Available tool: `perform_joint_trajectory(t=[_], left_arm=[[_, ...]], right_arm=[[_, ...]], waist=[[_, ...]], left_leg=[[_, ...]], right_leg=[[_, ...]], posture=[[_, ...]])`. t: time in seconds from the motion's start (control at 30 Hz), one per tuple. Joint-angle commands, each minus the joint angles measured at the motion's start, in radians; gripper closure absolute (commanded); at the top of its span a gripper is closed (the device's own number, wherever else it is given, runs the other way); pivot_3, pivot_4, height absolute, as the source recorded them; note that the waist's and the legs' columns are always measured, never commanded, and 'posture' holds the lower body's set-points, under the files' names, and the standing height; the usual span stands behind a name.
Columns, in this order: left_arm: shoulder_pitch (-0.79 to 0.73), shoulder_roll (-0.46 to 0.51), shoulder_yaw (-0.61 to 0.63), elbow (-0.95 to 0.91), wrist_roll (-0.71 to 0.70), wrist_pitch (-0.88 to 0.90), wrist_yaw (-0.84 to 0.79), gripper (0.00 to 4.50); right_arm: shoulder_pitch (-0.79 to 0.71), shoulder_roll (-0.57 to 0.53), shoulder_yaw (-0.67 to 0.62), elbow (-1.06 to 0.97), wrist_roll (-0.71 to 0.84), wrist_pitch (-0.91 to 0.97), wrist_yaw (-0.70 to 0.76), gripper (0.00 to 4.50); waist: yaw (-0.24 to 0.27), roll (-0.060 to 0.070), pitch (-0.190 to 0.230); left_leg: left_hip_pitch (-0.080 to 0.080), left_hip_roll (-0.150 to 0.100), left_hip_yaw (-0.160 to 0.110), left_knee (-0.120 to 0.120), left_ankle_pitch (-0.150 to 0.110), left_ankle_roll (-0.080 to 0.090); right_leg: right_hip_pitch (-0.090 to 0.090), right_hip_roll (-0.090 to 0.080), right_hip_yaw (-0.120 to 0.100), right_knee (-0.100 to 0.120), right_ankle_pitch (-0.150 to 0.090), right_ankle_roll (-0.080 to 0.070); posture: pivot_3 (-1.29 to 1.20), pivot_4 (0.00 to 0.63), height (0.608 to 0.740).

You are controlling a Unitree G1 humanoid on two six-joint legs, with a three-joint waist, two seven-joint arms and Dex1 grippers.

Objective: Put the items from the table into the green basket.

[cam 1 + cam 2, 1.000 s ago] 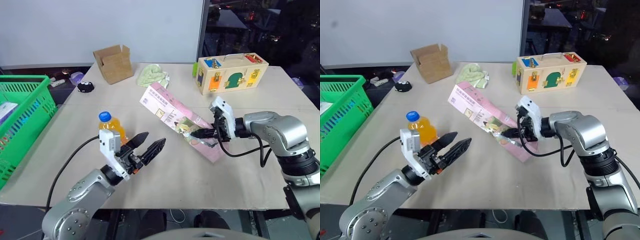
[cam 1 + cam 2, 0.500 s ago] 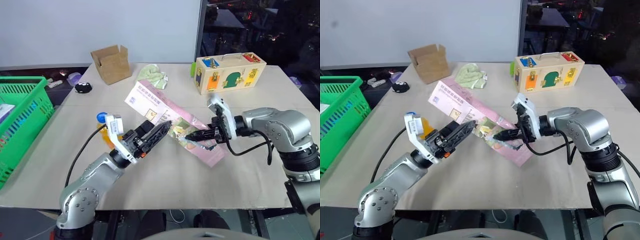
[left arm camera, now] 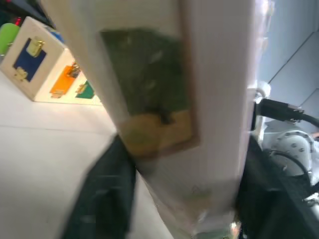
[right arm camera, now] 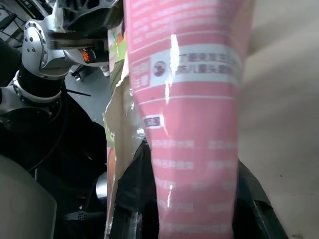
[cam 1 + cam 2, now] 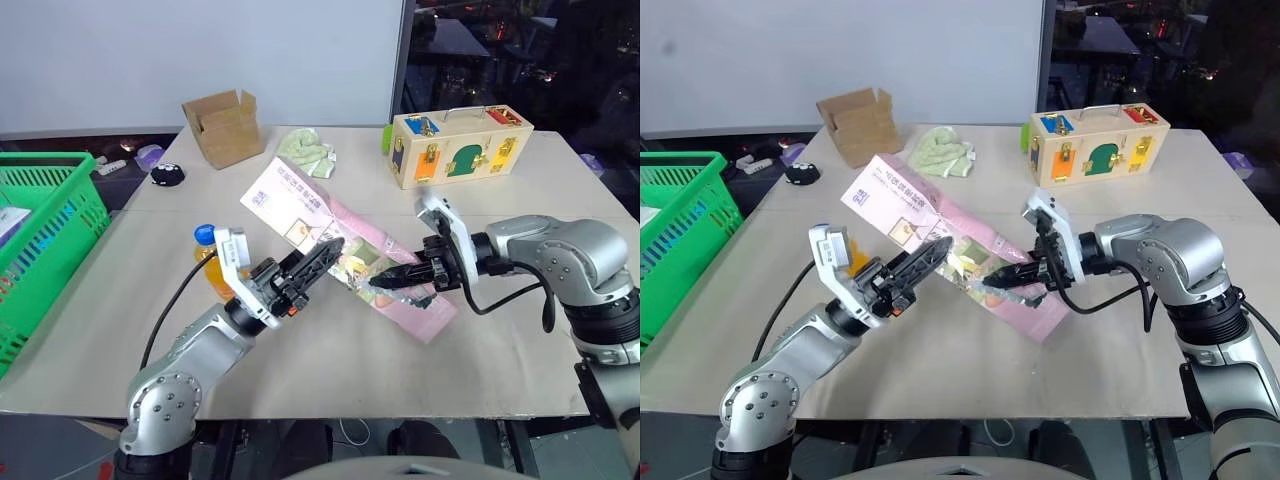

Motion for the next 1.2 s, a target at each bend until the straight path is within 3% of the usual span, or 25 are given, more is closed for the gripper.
perform_joint_trajectory(t=[0.03, 0.1, 0.27, 0.57, 0.8, 0.97, 1.2], left_arm=[[-0.011, -0.003, -0.011, -0.033, -0.007, -0.009, 0.021, 2.85], [-0.015, -0.001, -0.004, -0.038, -0.010, -0.014, 0.031, 2.85], [-0.023, 0.009, 0.017, -0.048, -0.027, -0.021, 0.051, 2.85], [-0.059, 0.100, 0.177, -0.069, -0.187, -0.060, 0.163, 2.85], [-0.078, 0.181, 0.282, -0.081, -0.274, -0.099, 0.260, 2.85], [-0.105, 0.263, 0.511, -0.011, -0.379, -0.187, 0.410, 2.85], [-0.096, 0.389, 0.686, 0.085, -0.227, -0.226, 0.519, 2.85]], right_arm=[[-0.026, 0.010, -0.024, -0.043, 0.047, -0.035, 0.029, 1.84], [-0.024, 0.004, -0.034, -0.047, 0.057, -0.028, 0.028, 0.97], [-0.021, -0.006, -0.063, -0.038, 0.072, -0.032, 0.019, 0.97], [-0.065, 0.029, -0.325, 0.070, 0.309, 0.102, -0.063, 0.97], [-0.035, 0.031, -0.303, 0.053, 0.277, 0.054, -0.112, 0.97], [0.035, 0.028, -0.251, -0.004, 0.182, -0.111, -0.091, 0.97], [0.093, 0.122, -0.115, -0.092, -0.074, -0.537, -0.069, 0.97]], waist=[[0.000, 0.000, 0.000], [0.000, 0.000, 0.000], [0.000, 0.000, 0.000], [0.003, 0.000, 0.000], [0.005, 0.000, 0.000], [0.006, 0.000, 0.000], [0.028, -0.001, 0.000]], left_leg=[[0.000, 0.000, 0.000, 0.000, 0.000, 0.000], [0.000, 0.000, 0.000, 0.000, 0.000, 0.000], [0.000, 0.000, 0.000, 0.000, 0.000, 0.000], [0.000, 0.000, 0.000, 0.000, 0.000, 0.000], [0.000, 0.000, -0.001, -0.001, 0.000, 0.000], [0.000, 0.001, -0.001, -0.001, 0.000, 0.000], [0.000, 0.001, -0.002, -0.002, 0.000, 0.000]], right_leg=[[0.000, 0.000, 0.000, 0.000, 0.000, 0.000], [0.000, 0.000, 0.000, 0.000, 0.000, 0.000], [0.000, 0.000, 0.000, 0.000, 0.000, 0.000], [0.000, 0.000, 0.000, 0.000, 0.000, 0.000], [0.000, 0.000, 0.000, 0.000, 0.000, 0.000], [0.000, 0.000, -0.001, 0.000, 0.000, 0.000], [0.000, 0.001, -0.002, -0.001, 0.000, 0.000]], posture=[[0.09, 0.000, 0.740], [0.09, 0.000, 0.740], [0.10, 0.000, 0.740], [0.11, 0.000, 0.740], [0.14, 0.000, 0.740], [0.19, 0.000, 0.740], [0.25, 0.000, 0.740]])
